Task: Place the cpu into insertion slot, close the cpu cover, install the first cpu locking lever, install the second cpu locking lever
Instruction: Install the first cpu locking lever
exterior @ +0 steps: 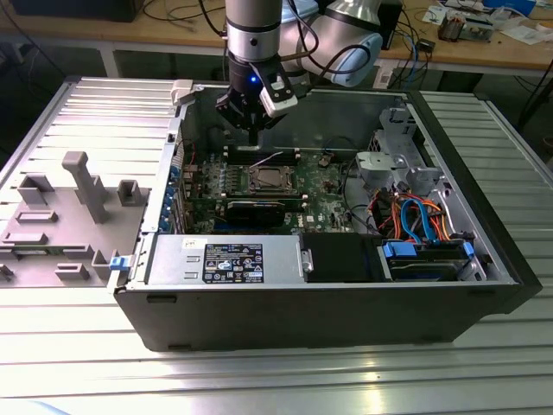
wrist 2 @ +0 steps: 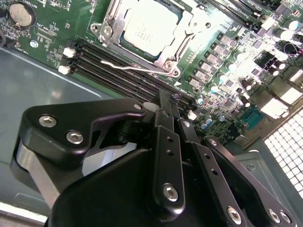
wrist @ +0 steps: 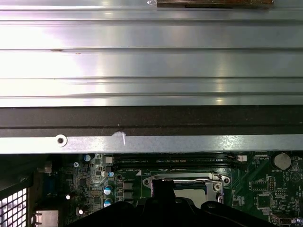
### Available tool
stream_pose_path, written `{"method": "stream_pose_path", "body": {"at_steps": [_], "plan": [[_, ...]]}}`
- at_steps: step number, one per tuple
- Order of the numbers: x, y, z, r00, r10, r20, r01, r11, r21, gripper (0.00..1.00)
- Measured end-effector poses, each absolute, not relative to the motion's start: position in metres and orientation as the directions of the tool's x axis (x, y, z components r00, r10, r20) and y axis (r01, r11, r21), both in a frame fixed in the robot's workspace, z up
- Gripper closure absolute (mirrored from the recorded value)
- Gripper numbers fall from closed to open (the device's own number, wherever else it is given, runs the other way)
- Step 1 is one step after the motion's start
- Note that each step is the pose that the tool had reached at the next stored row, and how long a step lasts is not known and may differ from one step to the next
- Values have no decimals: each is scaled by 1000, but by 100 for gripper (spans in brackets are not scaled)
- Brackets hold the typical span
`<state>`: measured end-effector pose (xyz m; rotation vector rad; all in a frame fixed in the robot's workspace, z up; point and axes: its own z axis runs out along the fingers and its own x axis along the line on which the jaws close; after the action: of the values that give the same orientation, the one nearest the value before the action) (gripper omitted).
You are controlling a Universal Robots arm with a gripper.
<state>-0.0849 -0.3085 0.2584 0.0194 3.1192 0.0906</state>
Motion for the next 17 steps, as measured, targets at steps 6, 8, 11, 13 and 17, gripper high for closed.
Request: {"method": "stream_pose_path", "body": {"at_steps": [6,8,11,13,17], "plan": [[-81,-309,254,-1000,17,-21,16,998,58,89],[-79,-309,252,-1000,17,-21,16,998,59,89],[-77,-309,249,-1000,18,-21,16,998,59,89],[-76,-309,247,-1000,17,-21,16,998,59,89],[-72,-309,245,-1000,18,-21,16,998,59,89]]}}
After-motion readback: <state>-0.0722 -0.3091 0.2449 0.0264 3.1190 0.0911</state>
